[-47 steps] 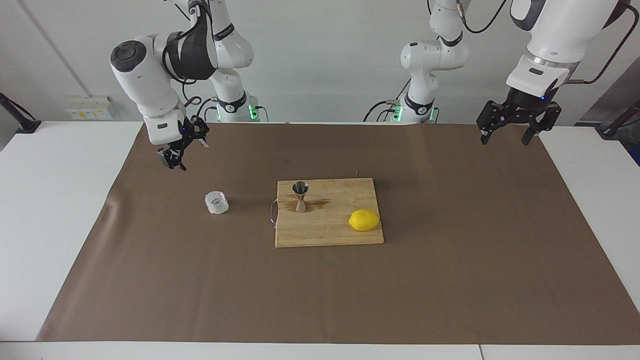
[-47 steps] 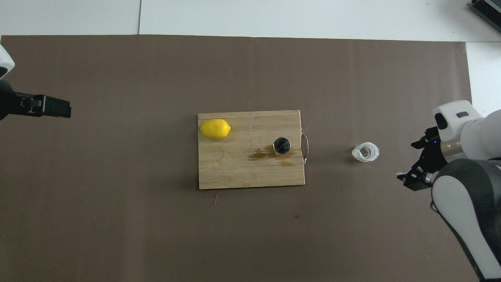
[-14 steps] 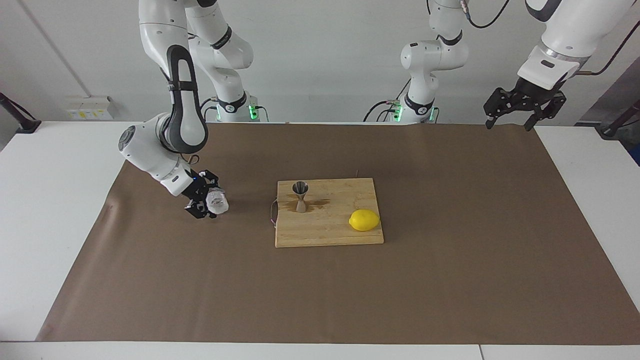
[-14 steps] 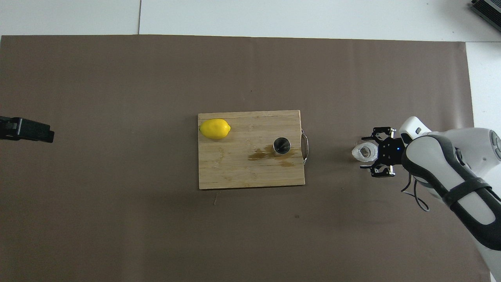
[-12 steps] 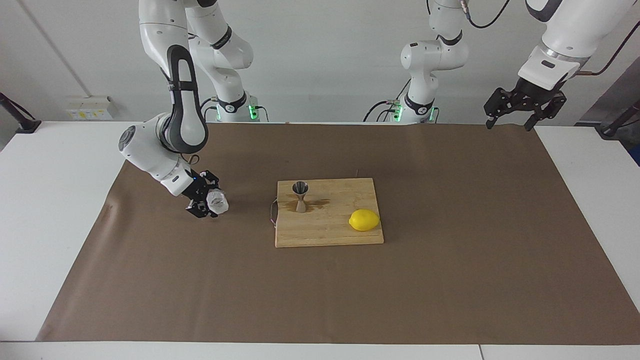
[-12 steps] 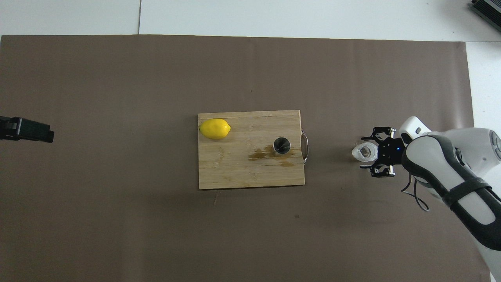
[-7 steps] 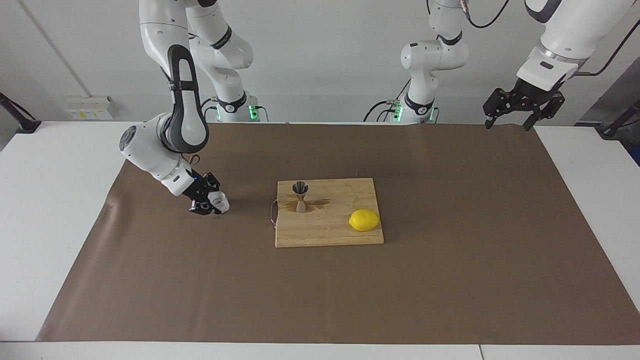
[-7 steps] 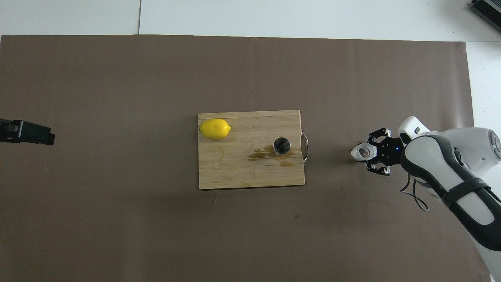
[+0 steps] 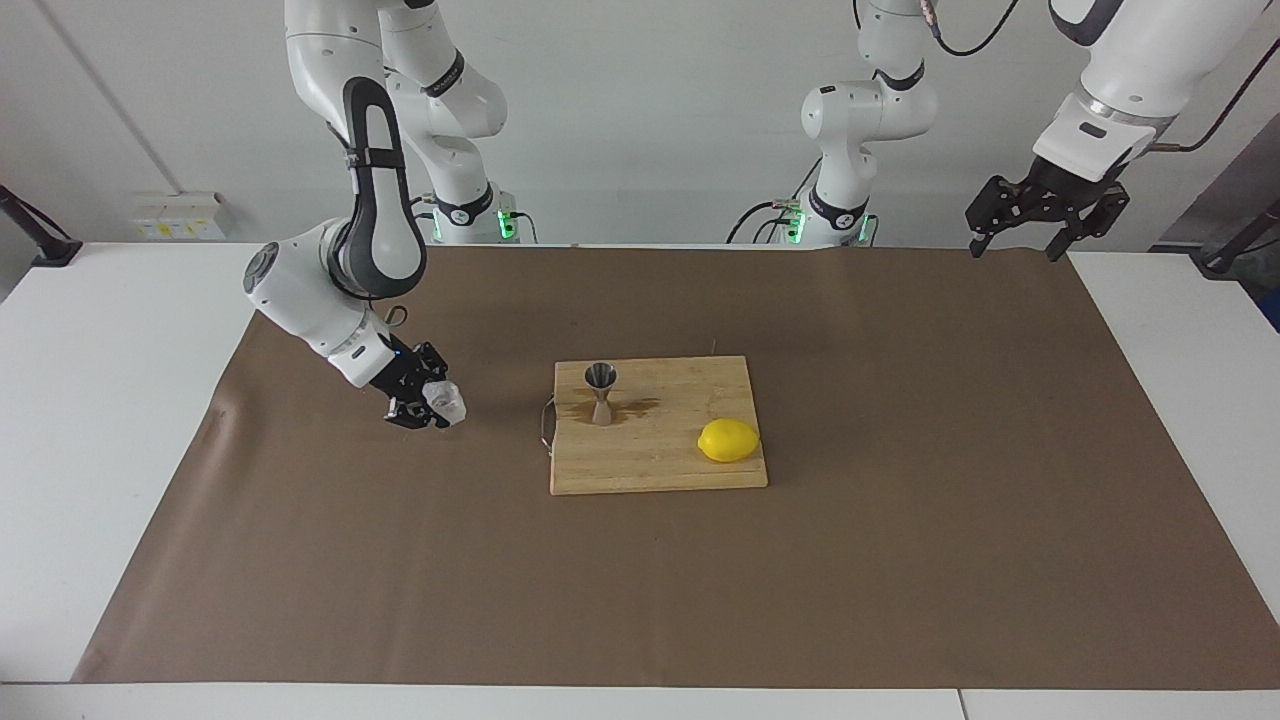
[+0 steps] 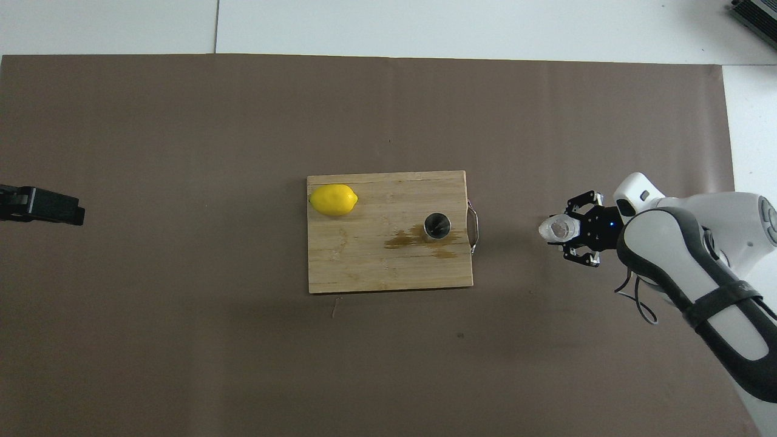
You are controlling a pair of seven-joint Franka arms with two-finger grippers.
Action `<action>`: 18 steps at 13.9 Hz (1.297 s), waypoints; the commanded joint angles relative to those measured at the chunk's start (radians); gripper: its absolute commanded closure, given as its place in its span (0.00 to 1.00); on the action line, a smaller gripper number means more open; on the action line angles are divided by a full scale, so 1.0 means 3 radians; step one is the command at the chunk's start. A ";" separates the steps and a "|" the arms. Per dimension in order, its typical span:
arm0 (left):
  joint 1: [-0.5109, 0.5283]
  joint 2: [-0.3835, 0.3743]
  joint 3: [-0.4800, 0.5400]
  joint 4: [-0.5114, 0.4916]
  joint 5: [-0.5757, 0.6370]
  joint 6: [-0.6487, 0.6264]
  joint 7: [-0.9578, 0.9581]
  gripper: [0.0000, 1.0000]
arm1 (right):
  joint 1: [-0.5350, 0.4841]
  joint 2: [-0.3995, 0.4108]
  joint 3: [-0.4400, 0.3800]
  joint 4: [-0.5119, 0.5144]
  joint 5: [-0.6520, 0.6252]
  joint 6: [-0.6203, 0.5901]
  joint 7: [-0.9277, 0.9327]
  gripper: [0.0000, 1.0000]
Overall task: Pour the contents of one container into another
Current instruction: 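Close the right gripper around the white cup, then lift the white cup and carry it over the metal cup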
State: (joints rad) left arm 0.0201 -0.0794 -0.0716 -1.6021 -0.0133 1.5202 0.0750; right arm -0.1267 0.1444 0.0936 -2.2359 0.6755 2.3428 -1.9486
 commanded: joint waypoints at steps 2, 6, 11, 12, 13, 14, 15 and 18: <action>0.0040 -0.0098 -0.0012 -0.0095 -0.0043 -0.0010 -0.0020 0.00 | 0.0064 -0.0169 0.0015 -0.0028 0.0049 0.0019 0.0241 1.00; 0.0040 -0.0098 -0.0012 -0.0095 -0.0043 -0.0010 -0.0020 0.00 | 0.0120 -0.0261 0.0015 -0.0017 -0.0027 0.0009 0.0410 1.00; 0.0040 -0.0098 -0.0012 -0.0095 -0.0043 -0.0010 -0.0020 0.00 | 0.0146 -0.0359 0.0025 0.0064 -0.0426 -0.0108 0.0845 1.00; 0.0040 -0.0098 -0.0012 -0.0095 -0.0043 -0.0010 -0.0020 0.00 | 0.0197 -0.0369 0.0030 0.0090 -0.0507 -0.0149 0.0946 1.00; 0.0040 -0.0098 -0.0012 -0.0095 -0.0043 -0.0010 -0.0020 0.00 | 0.0273 -0.0379 0.0025 0.0130 -0.0625 -0.0175 0.1059 1.00; 0.0040 -0.0098 -0.0012 -0.0095 -0.0043 -0.0010 -0.0020 0.00 | 0.0284 -0.0404 0.0025 0.0186 -0.0783 -0.0185 0.1197 1.00; 0.0040 -0.0098 -0.0012 -0.0095 -0.0043 -0.0010 -0.0020 0.00 | 0.0289 -0.0405 0.0036 0.0268 -0.0916 -0.0251 0.1390 1.00; 0.0040 -0.0098 -0.0012 -0.0095 -0.0043 -0.0010 -0.0020 0.00 | 0.0305 -0.0384 0.0209 0.0529 -0.1294 -0.0482 0.1815 1.00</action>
State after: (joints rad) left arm 0.0201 -0.0795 -0.0716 -1.6021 -0.0133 1.5202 0.0749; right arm -0.0307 0.0290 0.1220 -2.1269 0.3587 2.2400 -1.4908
